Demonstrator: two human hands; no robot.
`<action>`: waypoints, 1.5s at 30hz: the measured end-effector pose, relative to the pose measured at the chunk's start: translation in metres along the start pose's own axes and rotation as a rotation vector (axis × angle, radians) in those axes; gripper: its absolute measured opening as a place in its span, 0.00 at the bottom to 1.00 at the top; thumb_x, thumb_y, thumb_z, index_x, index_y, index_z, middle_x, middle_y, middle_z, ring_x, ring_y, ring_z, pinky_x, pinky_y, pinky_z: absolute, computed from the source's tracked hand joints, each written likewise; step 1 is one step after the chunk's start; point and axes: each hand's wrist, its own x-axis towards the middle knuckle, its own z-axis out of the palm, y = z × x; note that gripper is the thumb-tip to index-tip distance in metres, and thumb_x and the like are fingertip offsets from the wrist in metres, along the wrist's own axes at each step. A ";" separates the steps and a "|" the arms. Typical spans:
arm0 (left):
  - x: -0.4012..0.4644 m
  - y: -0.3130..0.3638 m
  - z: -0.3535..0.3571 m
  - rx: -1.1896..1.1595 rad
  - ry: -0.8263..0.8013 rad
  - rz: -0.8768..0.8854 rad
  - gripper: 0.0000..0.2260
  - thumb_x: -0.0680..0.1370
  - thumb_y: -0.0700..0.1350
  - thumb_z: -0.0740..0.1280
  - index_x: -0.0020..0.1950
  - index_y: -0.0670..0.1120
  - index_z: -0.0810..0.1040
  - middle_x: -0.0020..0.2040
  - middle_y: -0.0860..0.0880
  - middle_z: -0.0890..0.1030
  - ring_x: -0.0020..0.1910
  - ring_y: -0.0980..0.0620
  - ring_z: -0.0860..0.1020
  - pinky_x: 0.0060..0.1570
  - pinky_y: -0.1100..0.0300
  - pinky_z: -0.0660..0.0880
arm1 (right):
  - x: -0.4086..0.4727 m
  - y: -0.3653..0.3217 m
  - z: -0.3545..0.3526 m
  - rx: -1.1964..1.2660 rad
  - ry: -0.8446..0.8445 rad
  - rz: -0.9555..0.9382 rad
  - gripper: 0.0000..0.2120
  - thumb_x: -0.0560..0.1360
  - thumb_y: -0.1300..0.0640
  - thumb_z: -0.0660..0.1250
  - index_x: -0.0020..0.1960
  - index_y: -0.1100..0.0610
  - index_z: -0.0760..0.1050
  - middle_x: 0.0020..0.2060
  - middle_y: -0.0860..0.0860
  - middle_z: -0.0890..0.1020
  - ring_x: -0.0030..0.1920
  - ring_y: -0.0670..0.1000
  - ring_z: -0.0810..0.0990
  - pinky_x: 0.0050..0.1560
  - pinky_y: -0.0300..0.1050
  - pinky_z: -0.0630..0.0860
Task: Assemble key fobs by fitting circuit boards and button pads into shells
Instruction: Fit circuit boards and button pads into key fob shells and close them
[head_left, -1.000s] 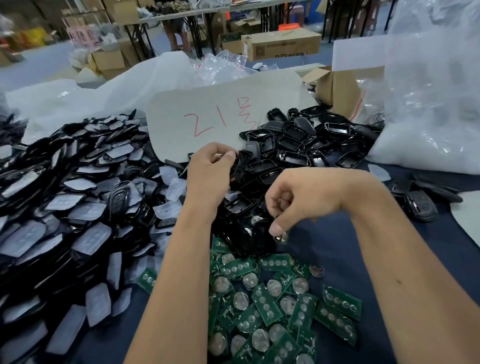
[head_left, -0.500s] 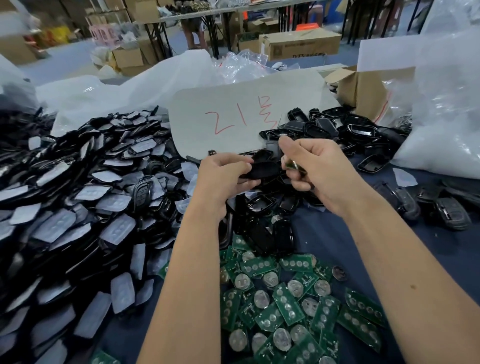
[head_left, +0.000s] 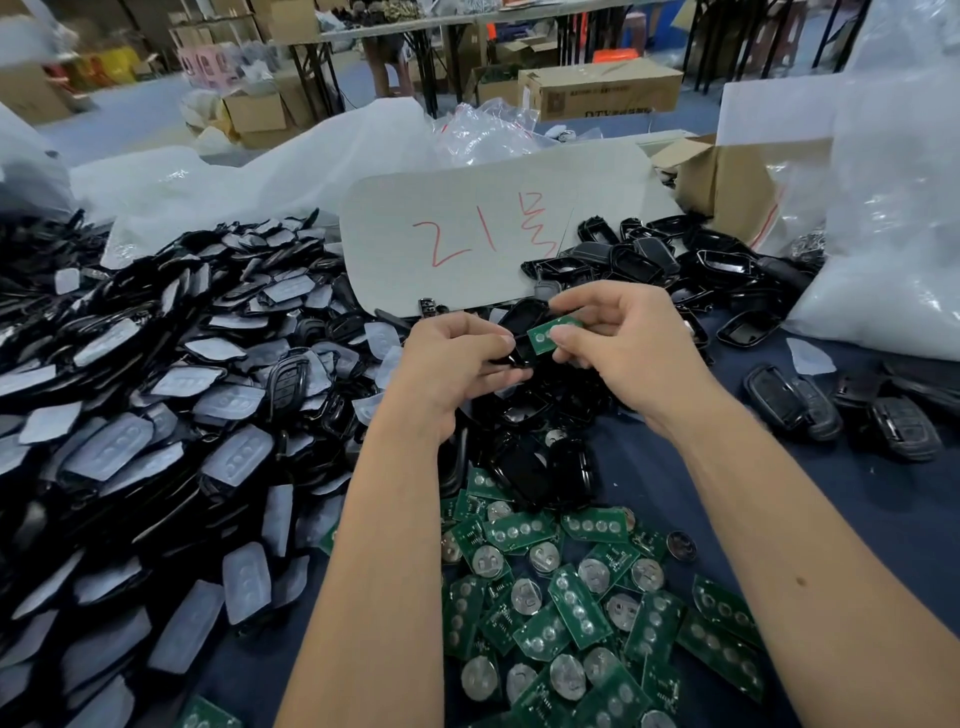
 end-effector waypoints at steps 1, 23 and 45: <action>0.000 0.000 0.001 -0.009 -0.005 0.001 0.02 0.78 0.32 0.71 0.50 0.35 0.81 0.47 0.37 0.83 0.42 0.40 0.87 0.40 0.60 0.84 | 0.000 0.000 0.002 0.002 0.033 0.004 0.08 0.75 0.66 0.76 0.52 0.57 0.82 0.40 0.54 0.87 0.39 0.52 0.88 0.43 0.43 0.79; 0.006 -0.003 0.012 -0.102 0.042 0.193 0.08 0.71 0.29 0.77 0.40 0.39 0.80 0.30 0.47 0.81 0.33 0.50 0.84 0.39 0.61 0.83 | -0.003 0.000 0.026 0.101 0.344 0.075 0.08 0.69 0.59 0.81 0.43 0.57 0.83 0.29 0.51 0.85 0.32 0.50 0.87 0.46 0.54 0.86; -0.001 0.004 -0.013 -0.035 -0.049 0.179 0.12 0.69 0.28 0.78 0.41 0.42 0.80 0.34 0.44 0.83 0.34 0.46 0.84 0.40 0.61 0.81 | -0.004 -0.005 0.021 0.070 0.134 0.055 0.10 0.71 0.55 0.82 0.48 0.56 0.84 0.38 0.55 0.86 0.33 0.49 0.83 0.33 0.40 0.76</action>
